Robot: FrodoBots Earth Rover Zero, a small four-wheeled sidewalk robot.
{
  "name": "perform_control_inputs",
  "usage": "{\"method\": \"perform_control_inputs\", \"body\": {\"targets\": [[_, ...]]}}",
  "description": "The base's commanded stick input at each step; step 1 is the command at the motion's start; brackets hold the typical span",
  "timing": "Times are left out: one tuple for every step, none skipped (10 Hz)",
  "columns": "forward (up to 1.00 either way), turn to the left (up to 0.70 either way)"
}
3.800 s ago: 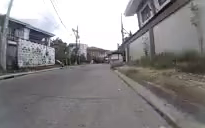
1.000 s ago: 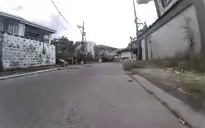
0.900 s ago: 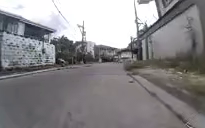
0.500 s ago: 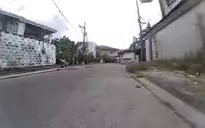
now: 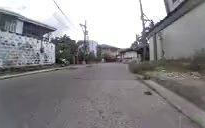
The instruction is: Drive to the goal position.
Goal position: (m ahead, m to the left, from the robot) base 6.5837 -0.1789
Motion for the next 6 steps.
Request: {"method": "perform_control_inputs", "body": {"targets": [[1.0,0.06],[1.0,-0.13],[1.0,-0.34],[1.0,-0.34],[1.0,-0.34],[1.0,-0.33]]}}
